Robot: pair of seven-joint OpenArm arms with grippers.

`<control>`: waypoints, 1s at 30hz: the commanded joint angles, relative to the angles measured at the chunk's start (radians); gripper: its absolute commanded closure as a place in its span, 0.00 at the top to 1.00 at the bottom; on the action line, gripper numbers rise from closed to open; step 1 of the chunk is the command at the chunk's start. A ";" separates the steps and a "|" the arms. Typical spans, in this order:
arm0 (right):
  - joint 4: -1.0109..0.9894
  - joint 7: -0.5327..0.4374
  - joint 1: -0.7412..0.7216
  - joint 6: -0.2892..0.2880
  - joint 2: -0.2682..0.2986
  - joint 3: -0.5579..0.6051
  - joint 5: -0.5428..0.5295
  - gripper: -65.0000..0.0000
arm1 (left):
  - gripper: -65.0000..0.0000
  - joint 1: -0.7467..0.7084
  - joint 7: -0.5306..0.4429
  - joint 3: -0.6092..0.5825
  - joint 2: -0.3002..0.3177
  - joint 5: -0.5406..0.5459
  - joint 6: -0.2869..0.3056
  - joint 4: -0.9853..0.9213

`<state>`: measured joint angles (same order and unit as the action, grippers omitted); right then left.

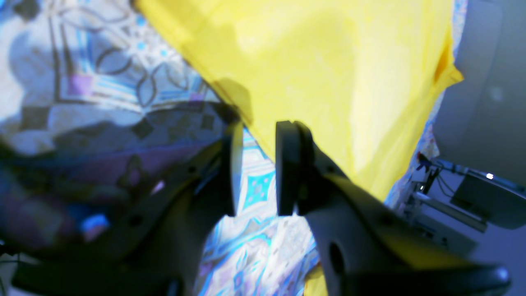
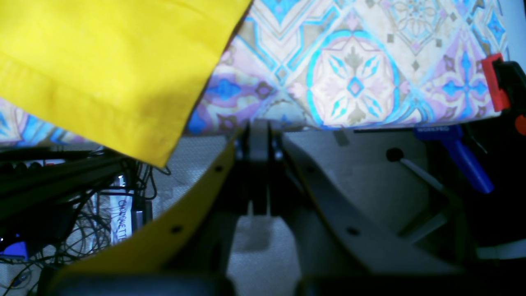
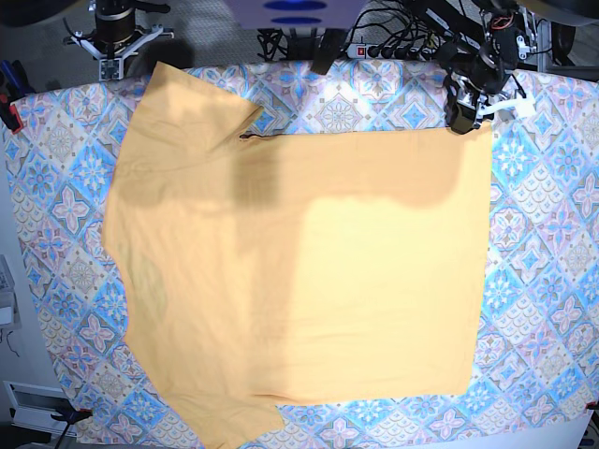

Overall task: Fold the T-shirt properly
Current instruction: 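Grasp the yellow shirt's shoulder corners with left and right grippers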

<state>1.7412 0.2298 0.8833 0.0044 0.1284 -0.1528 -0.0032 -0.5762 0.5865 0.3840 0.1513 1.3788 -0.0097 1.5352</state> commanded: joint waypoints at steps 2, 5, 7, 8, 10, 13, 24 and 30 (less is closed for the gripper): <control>0.015 -0.017 0.012 0.004 0.006 -0.006 0.002 0.00 | 0.22 -0.001 -0.001 0.005 0.009 0.012 0.010 -0.020; 0.015 -0.017 0.012 0.004 0.006 -0.006 0.002 0.00 | 0.22 0.002 -0.001 0.005 0.008 0.012 0.010 -0.062; 0.015 -0.017 0.012 0.004 0.006 -0.006 0.002 0.00 | 0.22 0.022 -0.003 0.005 0.006 0.012 0.012 -0.086; 0.015 -0.017 0.012 0.004 0.006 -0.006 0.002 0.00 | 0.22 0.025 -0.003 0.007 -0.005 0.012 0.012 -0.097; 0.015 -0.017 0.012 0.004 0.006 -0.006 0.002 0.00 | 0.22 0.028 -0.003 0.007 -0.012 0.012 0.012 -0.104; 0.015 -0.017 0.012 0.004 0.006 -0.006 0.002 0.00 | 0.22 0.038 -0.003 0.007 -0.017 0.012 0.012 -0.106; 0.015 -0.017 0.012 0.004 0.006 -0.006 0.002 0.00 | 0.21 0.130 -0.001 0.002 -0.017 0.007 0.012 -0.223; 0.021 -0.017 0.012 0.004 0.006 -0.006 0.002 0.00 | 0.00 0.132 0.037 0.003 -0.017 0.009 0.014 -0.221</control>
<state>1.7412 0.2314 0.8837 0.0032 0.1284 -0.1528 -0.0029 -0.4397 0.6254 0.3908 0.1364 1.3952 0.0128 1.3304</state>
